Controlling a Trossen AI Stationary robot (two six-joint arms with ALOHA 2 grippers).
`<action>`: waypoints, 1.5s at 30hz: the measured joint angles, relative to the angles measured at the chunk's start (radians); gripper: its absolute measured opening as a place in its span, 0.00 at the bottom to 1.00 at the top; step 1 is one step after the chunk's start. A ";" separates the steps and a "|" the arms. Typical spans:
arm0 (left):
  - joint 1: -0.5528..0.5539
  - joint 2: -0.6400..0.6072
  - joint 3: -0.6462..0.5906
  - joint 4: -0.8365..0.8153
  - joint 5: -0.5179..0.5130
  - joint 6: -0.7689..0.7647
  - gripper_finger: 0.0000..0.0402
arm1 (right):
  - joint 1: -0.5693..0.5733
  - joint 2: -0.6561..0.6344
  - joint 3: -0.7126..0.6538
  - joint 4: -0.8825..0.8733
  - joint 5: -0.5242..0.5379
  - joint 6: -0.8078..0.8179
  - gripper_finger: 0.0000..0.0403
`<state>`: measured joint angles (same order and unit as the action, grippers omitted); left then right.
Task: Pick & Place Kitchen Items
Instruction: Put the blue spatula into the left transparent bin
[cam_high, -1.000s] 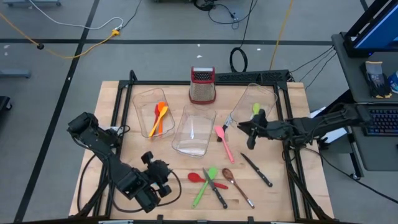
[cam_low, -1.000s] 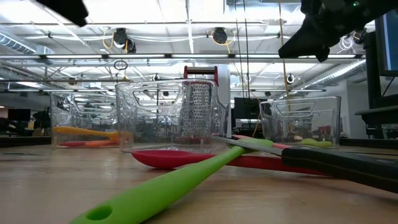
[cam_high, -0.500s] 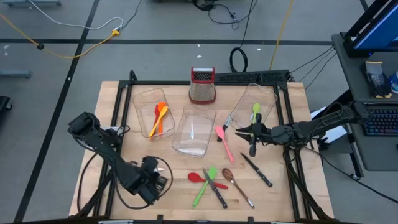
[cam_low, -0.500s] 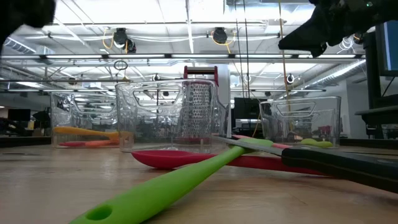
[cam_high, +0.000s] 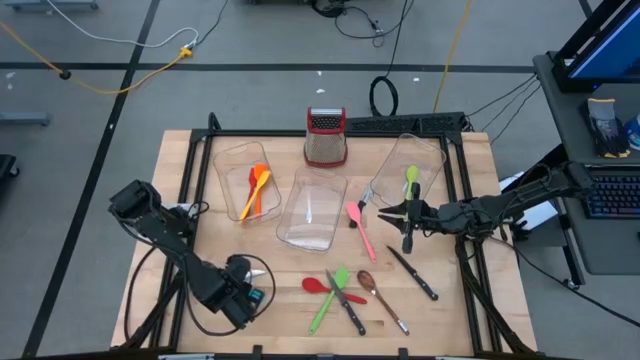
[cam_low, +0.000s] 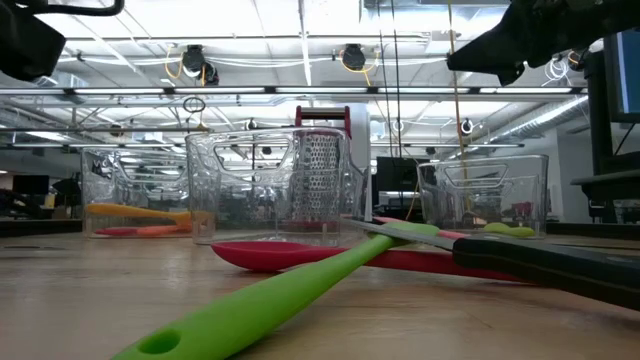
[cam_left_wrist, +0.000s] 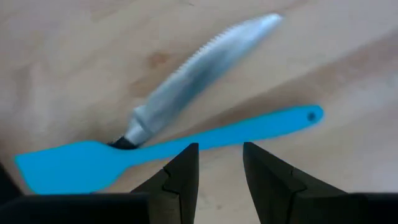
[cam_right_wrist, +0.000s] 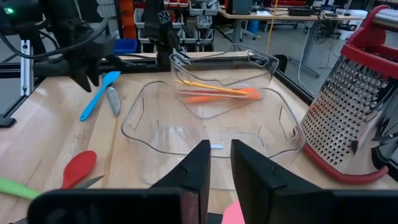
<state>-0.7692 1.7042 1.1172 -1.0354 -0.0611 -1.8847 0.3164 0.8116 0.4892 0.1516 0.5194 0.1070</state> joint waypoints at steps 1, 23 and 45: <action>0.000 0.000 0.000 0.016 0.001 0.037 0.32 | 0.000 0.000 0.000 -0.001 0.000 0.000 0.15; -0.114 0.032 -0.003 0.074 -0.174 0.635 0.32 | 0.000 0.000 0.000 -0.002 0.000 0.004 0.15; -0.100 0.142 -0.002 0.042 -0.146 0.792 0.32 | 0.000 0.000 0.000 0.002 0.000 0.005 0.15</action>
<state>-0.8692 1.8465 1.1149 -0.9930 -0.2067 -1.0925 0.3161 0.8120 0.4892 0.1535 0.5191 0.1116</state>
